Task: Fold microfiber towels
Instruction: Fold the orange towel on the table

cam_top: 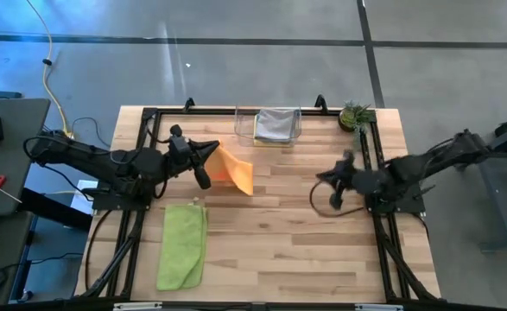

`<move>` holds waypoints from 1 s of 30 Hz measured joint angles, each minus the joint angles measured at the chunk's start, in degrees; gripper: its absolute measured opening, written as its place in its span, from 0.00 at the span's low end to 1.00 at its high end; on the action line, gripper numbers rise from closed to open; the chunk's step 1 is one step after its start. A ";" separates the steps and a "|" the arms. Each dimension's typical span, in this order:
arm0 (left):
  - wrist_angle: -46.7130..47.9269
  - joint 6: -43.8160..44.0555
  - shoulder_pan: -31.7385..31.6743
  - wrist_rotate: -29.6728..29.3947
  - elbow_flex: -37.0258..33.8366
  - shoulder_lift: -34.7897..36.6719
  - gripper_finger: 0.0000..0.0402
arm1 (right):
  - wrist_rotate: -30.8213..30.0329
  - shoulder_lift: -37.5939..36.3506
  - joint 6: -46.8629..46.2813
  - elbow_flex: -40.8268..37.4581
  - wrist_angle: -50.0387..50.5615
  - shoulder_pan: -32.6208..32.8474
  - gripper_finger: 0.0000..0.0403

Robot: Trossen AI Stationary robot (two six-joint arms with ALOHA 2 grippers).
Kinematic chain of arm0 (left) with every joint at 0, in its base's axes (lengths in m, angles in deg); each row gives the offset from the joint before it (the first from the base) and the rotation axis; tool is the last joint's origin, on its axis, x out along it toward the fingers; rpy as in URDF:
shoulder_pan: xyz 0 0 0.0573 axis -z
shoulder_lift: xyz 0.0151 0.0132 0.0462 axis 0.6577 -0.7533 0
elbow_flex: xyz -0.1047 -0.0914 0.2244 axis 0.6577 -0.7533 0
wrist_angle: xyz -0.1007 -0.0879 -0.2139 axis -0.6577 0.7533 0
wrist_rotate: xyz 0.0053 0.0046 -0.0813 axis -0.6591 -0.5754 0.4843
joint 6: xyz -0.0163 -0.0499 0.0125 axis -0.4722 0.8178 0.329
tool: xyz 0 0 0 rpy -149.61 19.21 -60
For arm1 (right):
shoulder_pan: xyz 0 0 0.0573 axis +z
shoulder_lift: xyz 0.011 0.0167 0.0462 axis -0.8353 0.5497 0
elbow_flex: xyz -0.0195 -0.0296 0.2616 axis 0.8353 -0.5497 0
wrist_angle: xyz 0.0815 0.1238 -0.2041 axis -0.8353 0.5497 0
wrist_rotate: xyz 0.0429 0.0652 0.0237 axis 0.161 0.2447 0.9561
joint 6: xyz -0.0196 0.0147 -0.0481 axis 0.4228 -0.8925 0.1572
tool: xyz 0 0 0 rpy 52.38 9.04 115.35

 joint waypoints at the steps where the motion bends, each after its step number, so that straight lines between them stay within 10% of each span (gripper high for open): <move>1: 0.22 -0.80 0.21 -0.10 0.29 0.00 0.00 | 0.01 0.32 1.26 -3.27 -6.11 0.54 0.00; 9: 0.38 -1.42 0.42 -0.50 0.49 -0.78 0.00 | 1.90 9.97 4.75 -19.97 -42.44 1.37 0.10; 19: 0.26 0.81 0.42 -0.19 0.46 -5.31 0.00 | 4.47 36.52 13.01 -17.31 -68.01 1.06 0.45; 30: 0.24 1.62 0.42 -0.49 0.45 -7.08 0.00 | 7.99 60.05 19.84 2.84 -63.87 -6.49 0.62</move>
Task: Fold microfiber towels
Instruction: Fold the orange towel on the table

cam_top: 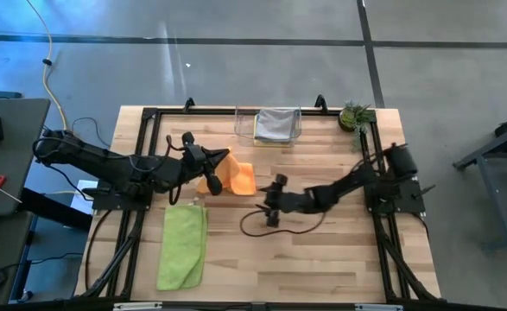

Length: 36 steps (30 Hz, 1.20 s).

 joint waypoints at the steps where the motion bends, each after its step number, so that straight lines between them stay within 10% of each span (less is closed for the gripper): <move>1: 0.00 0.00 0.00 0.00 0.00 0.00 0.00 | 0.80 1.47 0.78 2.06 1.89 -0.71 0.62; 12: 0.25 -3.53 0.02 0.86 0.00 0.00 0.00 | 6.66 11.70 4.11 19.18 22.76 -7.30 0.55; 24: 2.14 -6.51 0.04 1.66 0.00 3.84 0.00 | 13.94 10.89 1.46 20.50 28.12 -9.41 0.02; 36: 7.71 -7.41 -2.00 0.16 0.00 13.24 0.00 | 8.51 -4.24 -0.45 20.27 44.96 -8.47 0.01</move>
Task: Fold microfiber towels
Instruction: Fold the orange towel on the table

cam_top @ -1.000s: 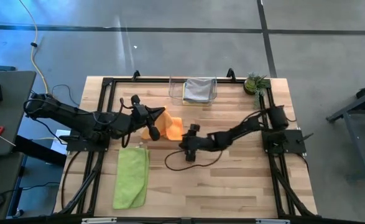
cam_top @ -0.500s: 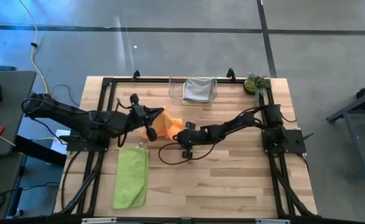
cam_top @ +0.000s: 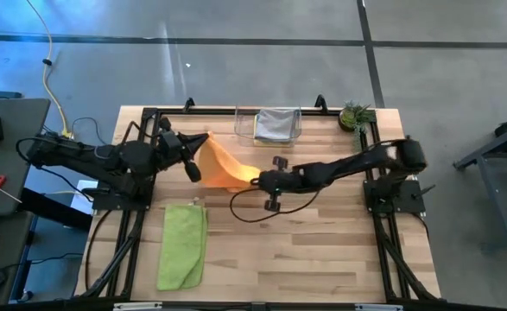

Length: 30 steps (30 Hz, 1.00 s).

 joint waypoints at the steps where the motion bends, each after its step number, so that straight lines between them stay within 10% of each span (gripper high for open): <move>1: 0.32 0.41 -0.37 0.47 0.00 0.25 0.00 | -0.47 -1.76 -0.33 0.01 1.52 0.04 0.01; 17: 0.94 7.38 -6.17 5.49 -5.01 -0.82 0.00 | -14.47 -23.49 -5.04 -2.47 20.10 -0.34 0.00; 30: -5.47 -3.20 -16.70 15.70 -4.98 -0.80 0.00 | -26.50 -31.30 4.98 -2.68 22.24 -1.49 0.00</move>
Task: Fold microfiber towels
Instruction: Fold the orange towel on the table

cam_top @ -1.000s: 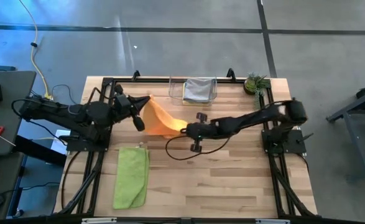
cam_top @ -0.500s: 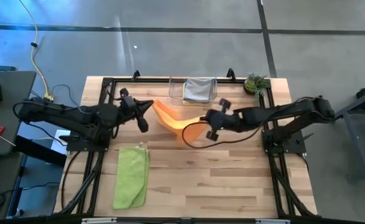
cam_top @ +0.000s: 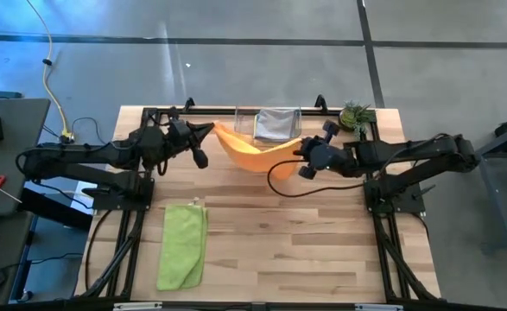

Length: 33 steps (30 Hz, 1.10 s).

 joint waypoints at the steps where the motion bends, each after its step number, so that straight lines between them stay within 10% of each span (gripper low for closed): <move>1: -0.50 -0.50 -0.57 0.12 0.00 0.02 0.00 | -0.71 -0.06 0.33 0.00 0.44 -0.16 0.00; 17: -1.95 -0.30 -11.90 11.79 0.02 0.11 0.00 | -5.54 -6.34 10.39 -0.02 2.29 -9.38 0.00; 33: -9.74 5.00 11.20 1.96 -14.98 0.11 0.00 | -2.58 -10.81 -4.56 -18.67 -7.55 11.30 0.00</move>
